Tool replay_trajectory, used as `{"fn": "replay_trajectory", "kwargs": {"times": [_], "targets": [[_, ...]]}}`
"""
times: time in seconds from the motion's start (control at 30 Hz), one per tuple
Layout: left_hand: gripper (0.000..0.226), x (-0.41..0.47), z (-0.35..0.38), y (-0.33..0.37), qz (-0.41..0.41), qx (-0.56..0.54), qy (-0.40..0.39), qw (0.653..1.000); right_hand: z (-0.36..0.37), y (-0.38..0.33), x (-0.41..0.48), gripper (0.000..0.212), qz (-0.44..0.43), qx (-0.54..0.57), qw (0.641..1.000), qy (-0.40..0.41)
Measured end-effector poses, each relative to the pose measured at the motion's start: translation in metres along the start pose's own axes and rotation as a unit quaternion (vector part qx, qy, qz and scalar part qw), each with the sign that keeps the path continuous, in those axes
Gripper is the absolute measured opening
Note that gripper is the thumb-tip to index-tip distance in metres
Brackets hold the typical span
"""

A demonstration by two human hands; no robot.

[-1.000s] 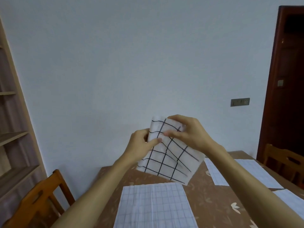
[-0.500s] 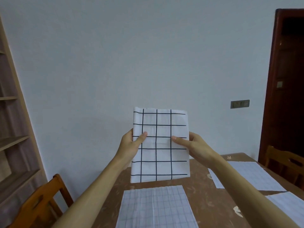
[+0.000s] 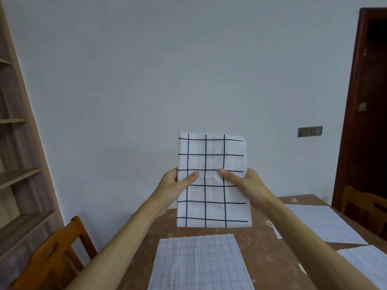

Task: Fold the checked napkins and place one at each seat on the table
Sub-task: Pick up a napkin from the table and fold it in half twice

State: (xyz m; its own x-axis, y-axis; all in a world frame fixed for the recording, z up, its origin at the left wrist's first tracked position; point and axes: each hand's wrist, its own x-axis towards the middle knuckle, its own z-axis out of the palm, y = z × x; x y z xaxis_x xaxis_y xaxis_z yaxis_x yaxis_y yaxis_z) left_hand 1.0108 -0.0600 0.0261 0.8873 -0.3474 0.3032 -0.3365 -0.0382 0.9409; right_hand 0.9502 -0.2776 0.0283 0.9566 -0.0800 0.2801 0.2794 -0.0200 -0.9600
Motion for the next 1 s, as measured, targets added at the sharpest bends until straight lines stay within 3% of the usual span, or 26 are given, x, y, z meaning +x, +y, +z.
{"fn": "replay_trajectory", "kwargs": {"times": [0.2, 0.5, 0.73, 0.87, 1.0], "targets": [[0.034, 0.001, -0.003, -0.005, 0.023, -0.005, 0.058, 0.998, 0.000, 0.001, 0.001, 0.038, -0.008, 0.012, 1.000, -0.009], [0.031, -0.003, -0.002, 0.001, -0.013, -0.095, -0.050, 0.994, 0.003, 0.002, 0.005, 0.042, 0.014, 0.036, 0.999, 0.017], [0.029, -0.004, -0.001, -0.004, 0.016, -0.002, 0.006, 1.000, 0.000, 0.004, 0.008, 0.038, -0.015, 0.010, 0.999, 0.049], [0.028, -0.002, -0.003, -0.006, 0.027, -0.010, 0.043, 0.999, -0.009, 0.007, 0.009, 0.042, 0.005, -0.017, 1.000, -0.001], [0.025, 0.000, -0.007, -0.007, 0.042, -0.011, 0.061, 0.997, -0.017, 0.011, 0.008, 0.028, 0.022, -0.054, 0.996, -0.065]]}}
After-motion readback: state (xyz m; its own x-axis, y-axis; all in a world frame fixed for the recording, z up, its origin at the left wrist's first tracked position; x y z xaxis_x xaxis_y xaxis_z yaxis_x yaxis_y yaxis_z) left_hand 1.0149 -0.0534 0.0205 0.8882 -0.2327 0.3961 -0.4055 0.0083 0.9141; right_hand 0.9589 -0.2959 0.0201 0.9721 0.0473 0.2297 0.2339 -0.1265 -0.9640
